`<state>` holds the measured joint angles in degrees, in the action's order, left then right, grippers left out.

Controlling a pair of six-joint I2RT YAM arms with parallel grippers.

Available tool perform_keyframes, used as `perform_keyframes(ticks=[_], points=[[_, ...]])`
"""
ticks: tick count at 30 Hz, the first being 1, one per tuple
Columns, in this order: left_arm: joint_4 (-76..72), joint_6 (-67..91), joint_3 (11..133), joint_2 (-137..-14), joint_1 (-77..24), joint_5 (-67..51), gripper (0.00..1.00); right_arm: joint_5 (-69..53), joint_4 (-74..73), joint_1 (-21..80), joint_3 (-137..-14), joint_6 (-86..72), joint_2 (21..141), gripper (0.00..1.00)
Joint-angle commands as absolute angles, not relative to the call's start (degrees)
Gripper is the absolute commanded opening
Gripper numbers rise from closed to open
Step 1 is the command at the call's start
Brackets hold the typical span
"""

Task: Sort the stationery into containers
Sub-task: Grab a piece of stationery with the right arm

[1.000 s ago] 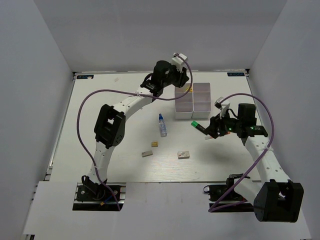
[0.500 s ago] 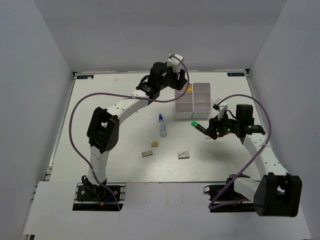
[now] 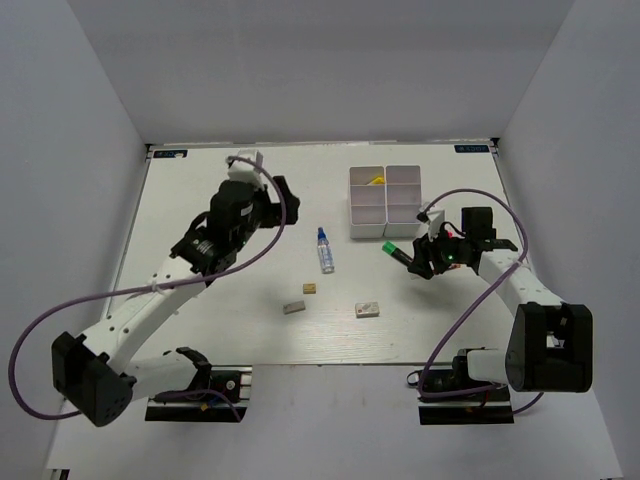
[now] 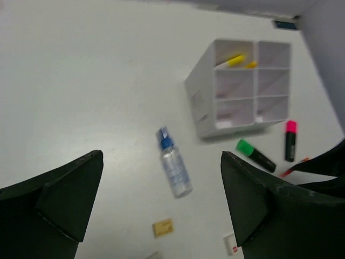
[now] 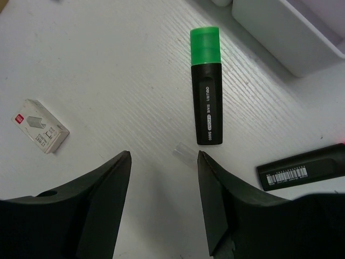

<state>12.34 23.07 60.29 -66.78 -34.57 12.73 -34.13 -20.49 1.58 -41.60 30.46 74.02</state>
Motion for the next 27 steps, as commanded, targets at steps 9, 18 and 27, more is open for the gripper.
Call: perform_keyframes(ticks=[9,18,27], points=[[44.29,46.49,47.91,-55.29,-32.87,30.32,0.98,-32.00,-18.37,4.04,-43.95,33.22,75.67,0.63],[44.47,49.04,43.86,-54.05,-32.26,25.66,0.98,-26.37,-10.64,7.73,-44.47,33.58,81.47,0.67],[44.47,49.04,43.86,-52.47,-32.26,24.52,0.98,-21.71,-6.15,10.63,-47.90,33.31,87.18,0.68]])
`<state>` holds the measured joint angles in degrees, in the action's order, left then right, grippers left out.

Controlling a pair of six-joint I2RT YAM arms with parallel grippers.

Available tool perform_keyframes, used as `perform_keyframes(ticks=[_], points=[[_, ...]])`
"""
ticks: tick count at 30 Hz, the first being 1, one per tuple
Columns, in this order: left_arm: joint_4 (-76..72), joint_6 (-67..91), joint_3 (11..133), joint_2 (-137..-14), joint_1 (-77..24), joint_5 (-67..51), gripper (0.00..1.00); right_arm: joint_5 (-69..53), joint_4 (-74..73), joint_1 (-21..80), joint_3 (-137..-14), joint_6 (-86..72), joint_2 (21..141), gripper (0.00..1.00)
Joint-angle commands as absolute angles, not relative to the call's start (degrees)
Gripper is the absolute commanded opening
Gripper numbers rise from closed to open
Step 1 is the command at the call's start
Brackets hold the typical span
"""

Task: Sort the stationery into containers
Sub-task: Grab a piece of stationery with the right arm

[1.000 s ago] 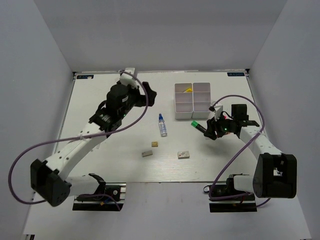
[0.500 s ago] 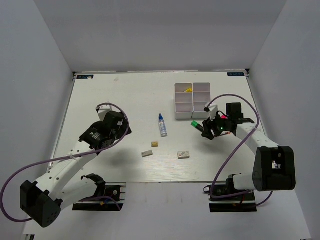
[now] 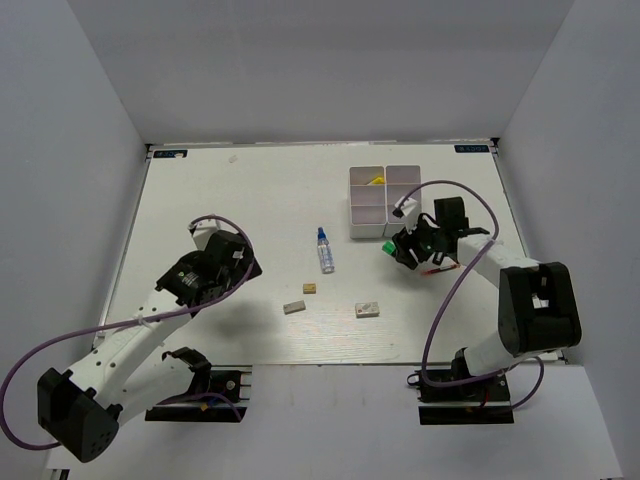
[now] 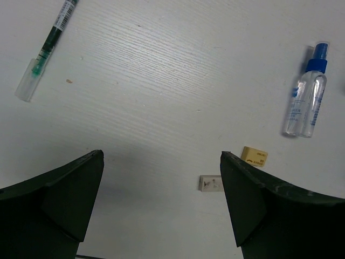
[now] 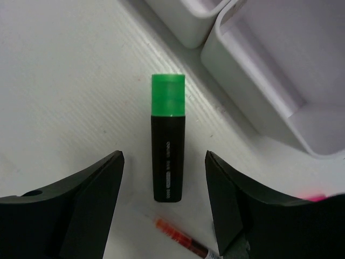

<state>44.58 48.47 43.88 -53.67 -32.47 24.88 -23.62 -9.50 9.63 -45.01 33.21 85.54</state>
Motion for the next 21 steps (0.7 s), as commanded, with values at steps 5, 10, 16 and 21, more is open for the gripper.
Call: perform_keyframes(ticks=[5,10,16,21], points=[[44.47,49.04,43.86,-52.47,-32.26,24.52,0.98,-20.75,-5.89,11.95,-47.90,33.40,89.03,0.67],[44.47,49.04,43.86,-52.47,-32.26,23.91,0.98,-18.81,-4.75,13.44,-46.23,33.40,89.65,0.64],[38.33,45.46,43.86,-53.61,-32.26,18.03,0.98,-18.81,-5.36,13.71,-45.44,33.49,91.23,0.58],[35.78,44.12,43.86,-55.37,-32.26,14.24,0.98,-19.07,-5.45,14.15,-44.65,34.10,91.76,0.56]])
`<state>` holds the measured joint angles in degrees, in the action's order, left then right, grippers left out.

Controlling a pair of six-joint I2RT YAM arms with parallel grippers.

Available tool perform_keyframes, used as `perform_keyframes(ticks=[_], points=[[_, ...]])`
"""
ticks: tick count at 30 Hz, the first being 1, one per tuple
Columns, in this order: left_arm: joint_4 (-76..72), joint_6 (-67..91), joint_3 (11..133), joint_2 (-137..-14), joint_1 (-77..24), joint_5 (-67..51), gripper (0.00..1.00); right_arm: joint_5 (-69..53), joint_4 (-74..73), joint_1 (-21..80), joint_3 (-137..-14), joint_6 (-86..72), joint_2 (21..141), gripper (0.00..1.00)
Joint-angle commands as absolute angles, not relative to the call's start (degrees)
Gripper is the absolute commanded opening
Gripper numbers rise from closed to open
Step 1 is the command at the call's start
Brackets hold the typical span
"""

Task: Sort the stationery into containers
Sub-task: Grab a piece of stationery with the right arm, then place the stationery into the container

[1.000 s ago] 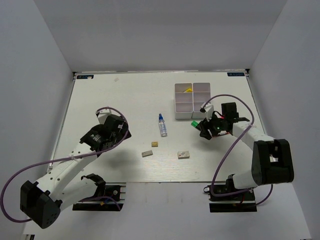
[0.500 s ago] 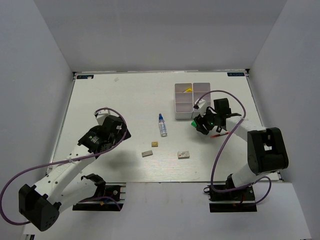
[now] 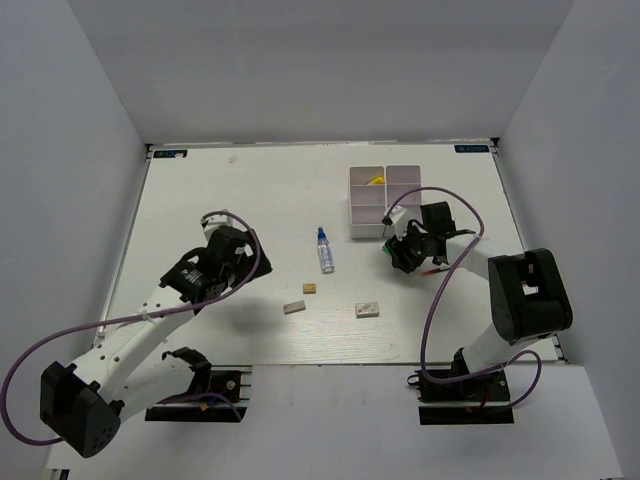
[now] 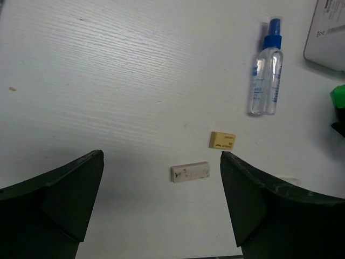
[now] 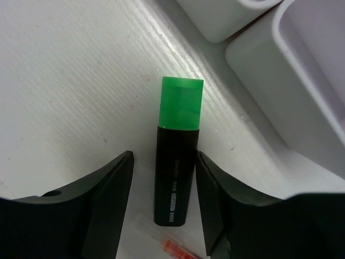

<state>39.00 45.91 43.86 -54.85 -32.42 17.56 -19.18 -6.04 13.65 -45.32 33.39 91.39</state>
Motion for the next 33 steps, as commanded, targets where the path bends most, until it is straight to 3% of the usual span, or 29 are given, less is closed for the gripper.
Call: perform_keyframes(ticks=[1,7,12,17,25,33], points=[[35.77,44.12,43.86,-55.89,-32.26,13.72,0.98,-18.99,-5.54,14.15,-44.65,34.01,91.93,0.55],[34.63,44.12,43.33,-55.38,-32.26,13.18,0.98,-16.88,-6.59,14.50,-45.00,33.05,93.08,0.41],[32.70,43.59,43.33,-54.84,-32.26,12.57,0.98,-16.96,-8.96,15.29,-44.65,32.96,93.78,0.16],[30.24,42.54,42.19,-54.84,-32.26,9.85,0.97,-26.86,-14.84,15.21,-46.22,36.99,87.29,0.04],[27.86,42.01,41.66,-55.90,-32.26,8.70,0.97,-37.88,-25.49,14.68,-56.86,42.54,79.46,0.00],[25.66,41.40,40.08,-54.84,-32.26,6.25,0.97,-30.42,-17.05,12.05,-70.65,36.12,87.34,0.00]])
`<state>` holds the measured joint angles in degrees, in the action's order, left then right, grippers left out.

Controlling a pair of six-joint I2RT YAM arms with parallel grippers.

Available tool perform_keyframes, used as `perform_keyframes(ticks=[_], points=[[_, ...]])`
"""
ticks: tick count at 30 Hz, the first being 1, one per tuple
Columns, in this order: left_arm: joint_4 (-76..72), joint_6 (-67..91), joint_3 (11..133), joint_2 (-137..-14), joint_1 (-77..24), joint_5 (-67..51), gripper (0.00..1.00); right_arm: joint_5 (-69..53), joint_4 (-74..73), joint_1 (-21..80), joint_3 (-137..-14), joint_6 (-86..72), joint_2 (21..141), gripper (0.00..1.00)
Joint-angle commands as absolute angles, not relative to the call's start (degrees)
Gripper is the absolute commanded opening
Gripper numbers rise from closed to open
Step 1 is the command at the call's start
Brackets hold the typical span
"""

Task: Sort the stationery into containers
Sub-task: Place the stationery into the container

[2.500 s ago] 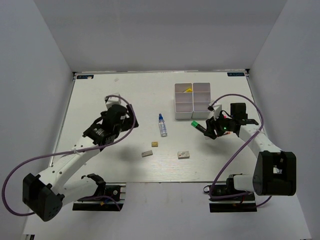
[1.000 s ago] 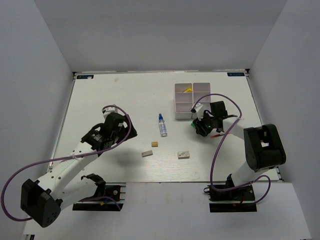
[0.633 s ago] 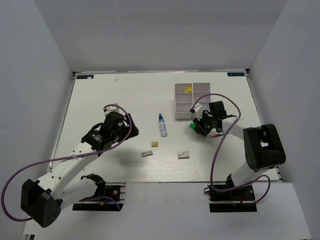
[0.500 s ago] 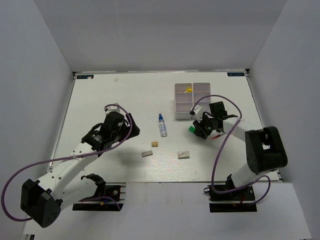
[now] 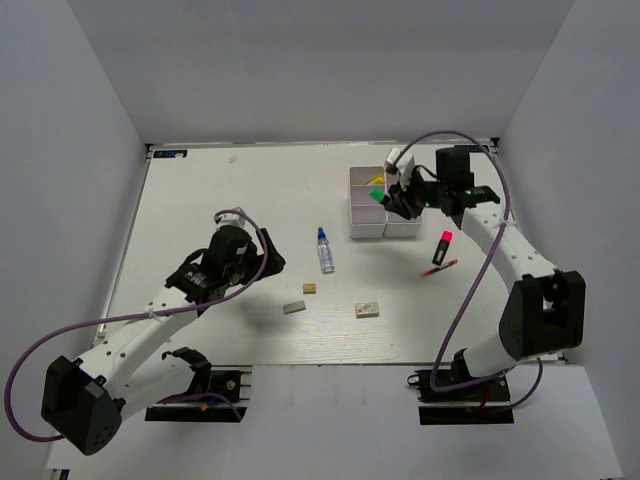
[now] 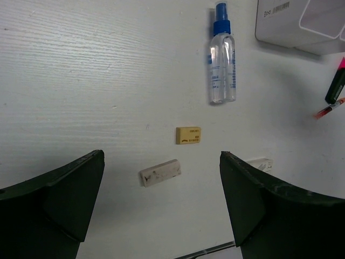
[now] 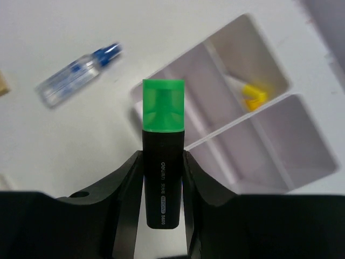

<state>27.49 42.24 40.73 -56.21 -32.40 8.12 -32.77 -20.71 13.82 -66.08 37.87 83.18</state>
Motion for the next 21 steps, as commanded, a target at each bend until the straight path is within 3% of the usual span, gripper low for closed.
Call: perform_keyframes(ticks=[1,10,21], points=[[25.66,41.40,39.47,-54.84,-32.26,6.24,0.97,-29.89,-17.14,11.78,-74.84,36.73,88.15,0.00],[24.61,41.40,37.79,-53.70,-32.26,5.71,0.97,-37.42,-17.66,7.65,-88.84,43.85,99.31,0.00],[24.61,41.40,37.27,-53.70,-32.26,5.71,0.97,-45.52,-22.24,5.36,-95.10,52.99,108.98,0.00]])
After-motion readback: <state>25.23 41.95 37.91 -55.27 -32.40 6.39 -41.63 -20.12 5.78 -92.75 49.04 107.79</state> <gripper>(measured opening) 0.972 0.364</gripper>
